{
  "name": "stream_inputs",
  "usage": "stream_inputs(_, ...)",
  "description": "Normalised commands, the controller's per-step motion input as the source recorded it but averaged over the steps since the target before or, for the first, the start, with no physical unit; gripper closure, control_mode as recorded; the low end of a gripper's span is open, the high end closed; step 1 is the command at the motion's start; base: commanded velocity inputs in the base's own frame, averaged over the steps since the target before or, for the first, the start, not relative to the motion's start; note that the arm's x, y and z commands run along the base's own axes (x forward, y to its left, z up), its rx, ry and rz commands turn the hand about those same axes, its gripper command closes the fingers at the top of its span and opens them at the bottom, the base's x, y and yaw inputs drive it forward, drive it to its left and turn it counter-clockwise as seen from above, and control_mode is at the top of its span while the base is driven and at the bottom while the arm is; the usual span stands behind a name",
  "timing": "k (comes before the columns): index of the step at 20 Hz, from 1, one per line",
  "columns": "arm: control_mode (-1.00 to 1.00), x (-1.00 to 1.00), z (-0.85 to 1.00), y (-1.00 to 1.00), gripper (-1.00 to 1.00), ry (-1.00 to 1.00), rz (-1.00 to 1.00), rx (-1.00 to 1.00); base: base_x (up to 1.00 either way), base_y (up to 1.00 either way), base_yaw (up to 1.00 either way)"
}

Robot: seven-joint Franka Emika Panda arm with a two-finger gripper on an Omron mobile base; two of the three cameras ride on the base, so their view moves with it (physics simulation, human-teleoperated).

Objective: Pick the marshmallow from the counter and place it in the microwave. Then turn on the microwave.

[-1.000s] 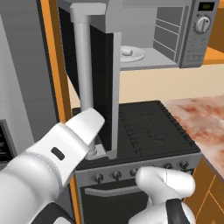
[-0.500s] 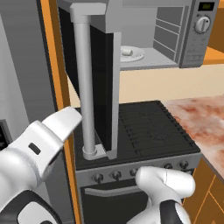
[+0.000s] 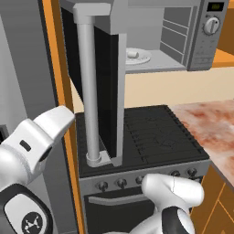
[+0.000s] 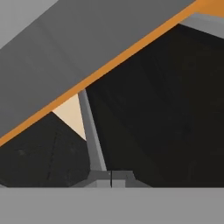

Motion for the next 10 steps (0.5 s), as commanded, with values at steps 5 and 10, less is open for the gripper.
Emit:
stream_inputs(5, -1.00, 0.14, 0.00, 0.09, 1.00, 0.00, -0.04, -0.01, 0.00, 0.00, 0.00)
stream_inputs(10, -1.00, 0.02, 0.00, 0.05, 1.00, 0.00, -0.04, -0.01, 0.00, 0.00, 0.00)
